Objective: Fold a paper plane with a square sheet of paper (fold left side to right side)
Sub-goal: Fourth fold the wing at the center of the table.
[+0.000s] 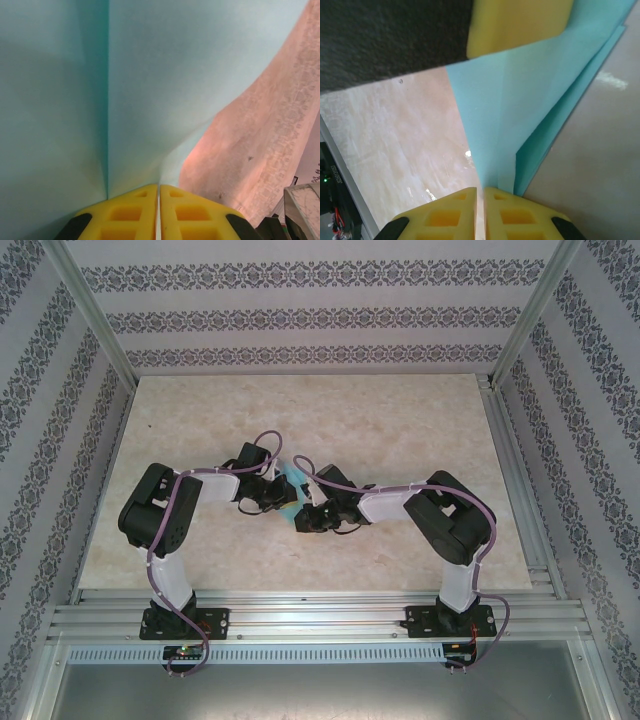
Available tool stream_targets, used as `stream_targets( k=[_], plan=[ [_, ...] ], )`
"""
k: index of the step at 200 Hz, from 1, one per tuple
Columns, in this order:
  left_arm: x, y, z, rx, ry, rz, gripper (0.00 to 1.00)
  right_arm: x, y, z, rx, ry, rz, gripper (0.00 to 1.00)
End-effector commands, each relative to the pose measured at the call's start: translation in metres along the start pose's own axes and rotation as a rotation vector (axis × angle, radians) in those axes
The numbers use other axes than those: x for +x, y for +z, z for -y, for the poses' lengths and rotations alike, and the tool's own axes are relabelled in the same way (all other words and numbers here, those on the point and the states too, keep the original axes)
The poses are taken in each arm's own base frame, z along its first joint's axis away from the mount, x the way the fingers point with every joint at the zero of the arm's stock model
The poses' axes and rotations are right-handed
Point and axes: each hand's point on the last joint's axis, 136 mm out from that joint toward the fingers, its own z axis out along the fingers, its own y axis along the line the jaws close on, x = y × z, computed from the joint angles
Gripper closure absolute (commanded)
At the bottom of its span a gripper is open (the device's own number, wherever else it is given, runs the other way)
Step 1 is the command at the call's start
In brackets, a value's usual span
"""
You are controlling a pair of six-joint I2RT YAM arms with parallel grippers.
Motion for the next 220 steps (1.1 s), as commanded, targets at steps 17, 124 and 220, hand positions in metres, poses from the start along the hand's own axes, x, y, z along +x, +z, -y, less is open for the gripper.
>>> stream_targets(
  k=[17,124,220],
  plan=[
    [-0.014,-0.013,0.012,-0.019,0.046,0.025,0.87,0.055,0.013,0.054,0.177,0.138,-0.158,0.87],
    [-0.027,-0.070,0.052,0.087,0.111,0.123,0.87,0.059,0.011,0.064,0.299,0.159,-0.232,0.88],
    [0.014,-0.028,0.040,0.203,0.042,0.028,0.91,0.059,0.014,0.065,0.324,0.153,-0.246,0.88]
  ],
)
